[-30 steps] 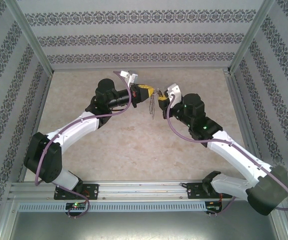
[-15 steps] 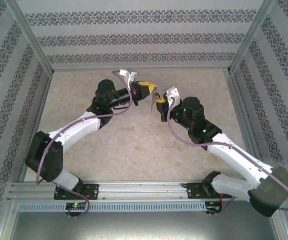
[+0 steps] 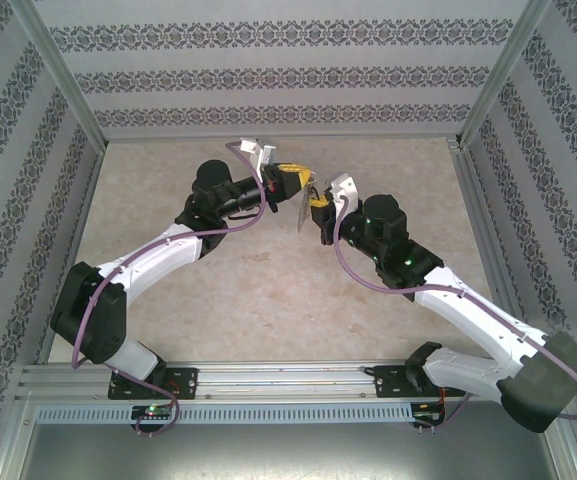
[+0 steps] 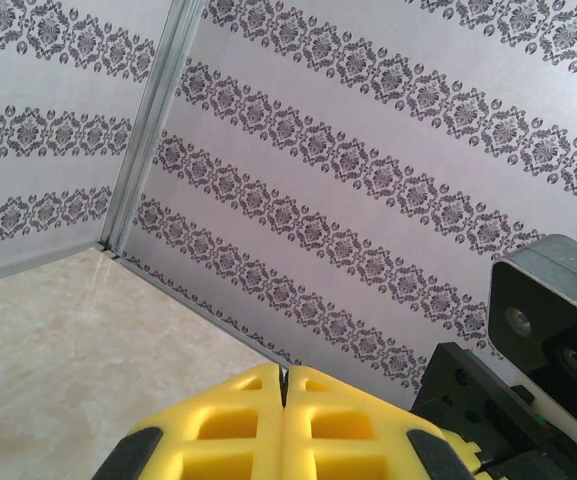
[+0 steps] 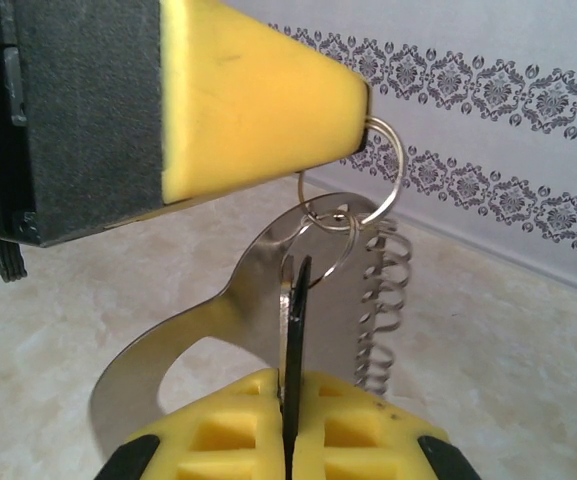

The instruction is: Put the keys on the keyring

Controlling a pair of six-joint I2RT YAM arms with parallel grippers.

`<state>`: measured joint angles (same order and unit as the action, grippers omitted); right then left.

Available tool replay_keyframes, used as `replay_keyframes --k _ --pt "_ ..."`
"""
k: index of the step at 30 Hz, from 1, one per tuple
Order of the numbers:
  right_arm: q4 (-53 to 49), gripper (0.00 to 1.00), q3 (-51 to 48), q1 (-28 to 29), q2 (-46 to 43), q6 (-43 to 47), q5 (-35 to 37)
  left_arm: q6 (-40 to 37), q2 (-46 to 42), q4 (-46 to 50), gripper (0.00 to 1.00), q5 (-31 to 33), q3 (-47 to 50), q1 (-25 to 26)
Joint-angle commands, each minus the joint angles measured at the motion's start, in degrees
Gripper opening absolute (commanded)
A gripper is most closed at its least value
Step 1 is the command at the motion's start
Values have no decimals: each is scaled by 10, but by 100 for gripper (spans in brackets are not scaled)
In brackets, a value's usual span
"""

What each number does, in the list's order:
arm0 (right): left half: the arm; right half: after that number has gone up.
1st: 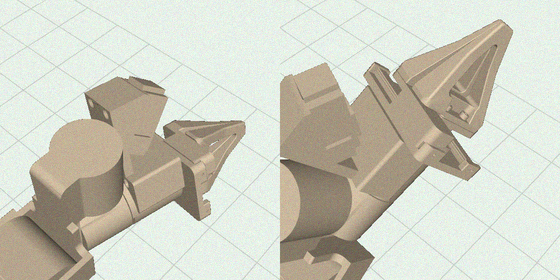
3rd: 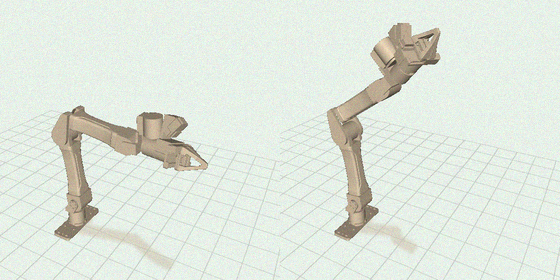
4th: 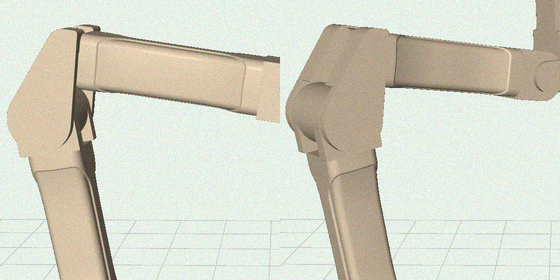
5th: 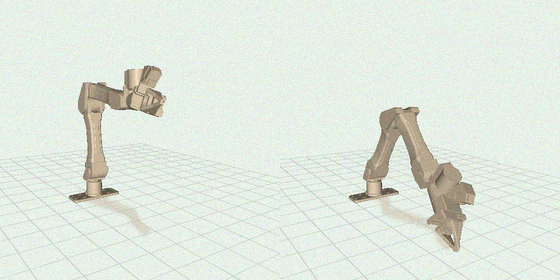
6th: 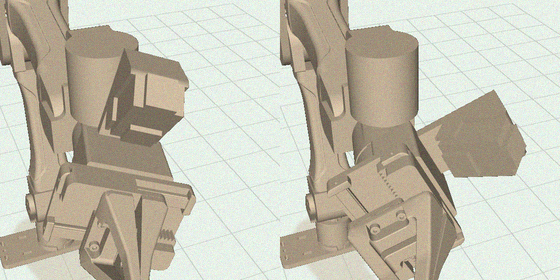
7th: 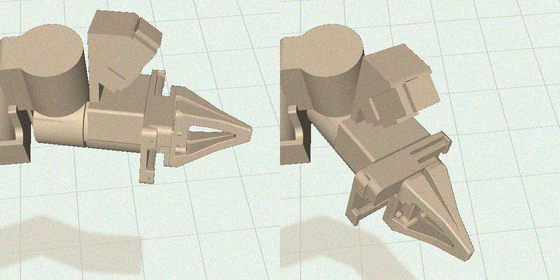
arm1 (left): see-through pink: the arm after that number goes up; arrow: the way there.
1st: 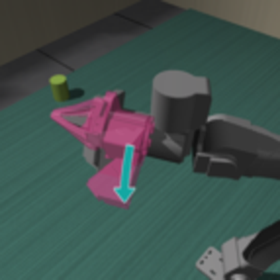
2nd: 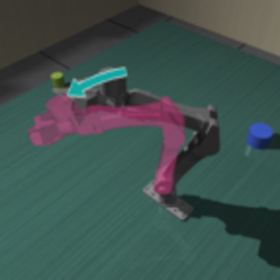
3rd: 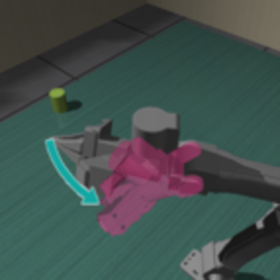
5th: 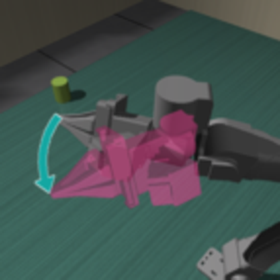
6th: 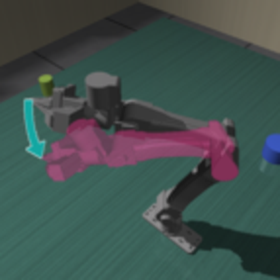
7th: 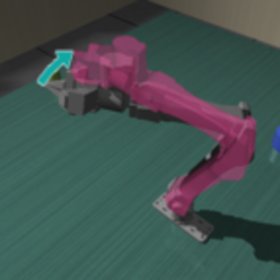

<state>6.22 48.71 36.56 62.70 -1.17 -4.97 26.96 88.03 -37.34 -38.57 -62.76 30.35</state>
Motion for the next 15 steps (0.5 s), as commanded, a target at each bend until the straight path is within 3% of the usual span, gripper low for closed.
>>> replay_keyframes --k 1,15 --pt "15 0 26 18 14 11 -14 -26 -1 -20 0 13 -9 13" --pt "16 0 24 26 24 23 11 -40 -8 -17 0 43 -2 22"
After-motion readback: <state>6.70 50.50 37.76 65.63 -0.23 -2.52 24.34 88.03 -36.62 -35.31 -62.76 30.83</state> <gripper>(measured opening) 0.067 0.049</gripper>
